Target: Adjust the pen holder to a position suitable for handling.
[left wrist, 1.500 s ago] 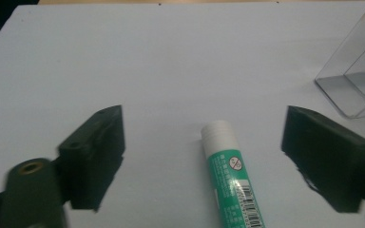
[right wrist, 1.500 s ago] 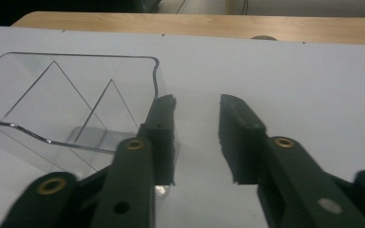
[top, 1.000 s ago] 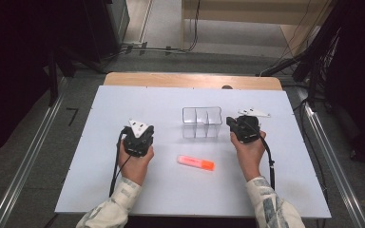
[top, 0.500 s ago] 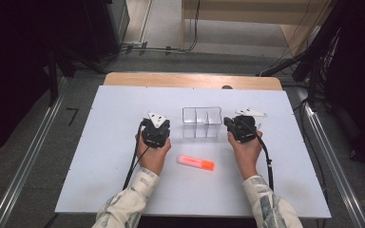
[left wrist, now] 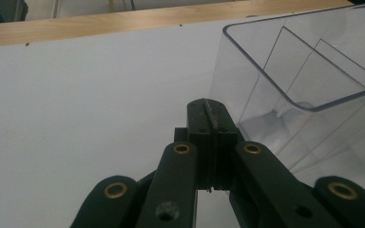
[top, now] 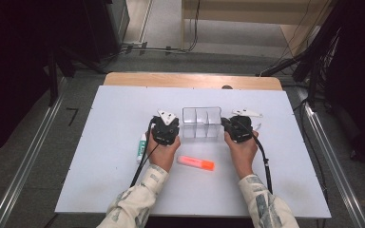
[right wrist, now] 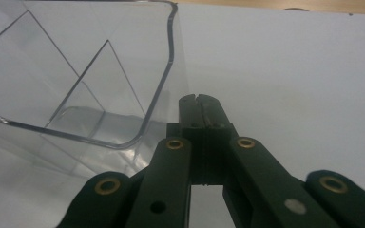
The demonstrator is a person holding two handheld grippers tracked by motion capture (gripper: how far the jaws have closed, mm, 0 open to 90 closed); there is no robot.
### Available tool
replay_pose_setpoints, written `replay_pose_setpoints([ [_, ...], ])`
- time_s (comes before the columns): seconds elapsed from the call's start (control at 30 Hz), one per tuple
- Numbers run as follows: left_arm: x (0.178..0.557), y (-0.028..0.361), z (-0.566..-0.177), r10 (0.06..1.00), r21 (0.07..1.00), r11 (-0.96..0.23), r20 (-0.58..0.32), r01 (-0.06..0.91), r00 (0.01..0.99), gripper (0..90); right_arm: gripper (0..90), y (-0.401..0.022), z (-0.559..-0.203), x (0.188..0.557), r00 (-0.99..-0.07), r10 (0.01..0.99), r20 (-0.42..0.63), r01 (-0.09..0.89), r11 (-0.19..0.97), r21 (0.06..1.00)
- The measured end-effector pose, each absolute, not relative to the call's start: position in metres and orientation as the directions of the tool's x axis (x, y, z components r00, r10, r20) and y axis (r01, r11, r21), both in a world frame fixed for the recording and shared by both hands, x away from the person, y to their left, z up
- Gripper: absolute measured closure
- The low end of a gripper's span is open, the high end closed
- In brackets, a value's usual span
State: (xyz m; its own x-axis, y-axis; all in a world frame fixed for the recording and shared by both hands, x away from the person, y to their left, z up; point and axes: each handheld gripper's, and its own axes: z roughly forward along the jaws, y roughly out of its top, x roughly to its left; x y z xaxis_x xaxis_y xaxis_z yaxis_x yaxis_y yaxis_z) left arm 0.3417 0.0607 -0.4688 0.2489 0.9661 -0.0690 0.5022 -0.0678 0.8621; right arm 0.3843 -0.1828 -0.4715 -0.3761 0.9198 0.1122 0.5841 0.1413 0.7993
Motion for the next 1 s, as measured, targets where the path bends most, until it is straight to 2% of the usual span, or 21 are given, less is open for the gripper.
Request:
replay_pose_setpoints([
  [0.3, 0.343, 0.051, -0.471, 0.964, 0.858, -0.070, -0.073, 0.508, 0.256, 90.0, 88.0, -0.182, -0.475, 0.387, -0.376, 0.917, 0.136, 0.595, 0.127, 0.793],
  [1.0, 0.353, 0.056, -0.471, 0.966, 0.850, -0.036, -0.105, 0.526, 0.236, 90.0, 88.2, -0.178, -0.469, 0.377, -0.362, 0.922, 0.135, 0.598, 0.119, 0.793],
])
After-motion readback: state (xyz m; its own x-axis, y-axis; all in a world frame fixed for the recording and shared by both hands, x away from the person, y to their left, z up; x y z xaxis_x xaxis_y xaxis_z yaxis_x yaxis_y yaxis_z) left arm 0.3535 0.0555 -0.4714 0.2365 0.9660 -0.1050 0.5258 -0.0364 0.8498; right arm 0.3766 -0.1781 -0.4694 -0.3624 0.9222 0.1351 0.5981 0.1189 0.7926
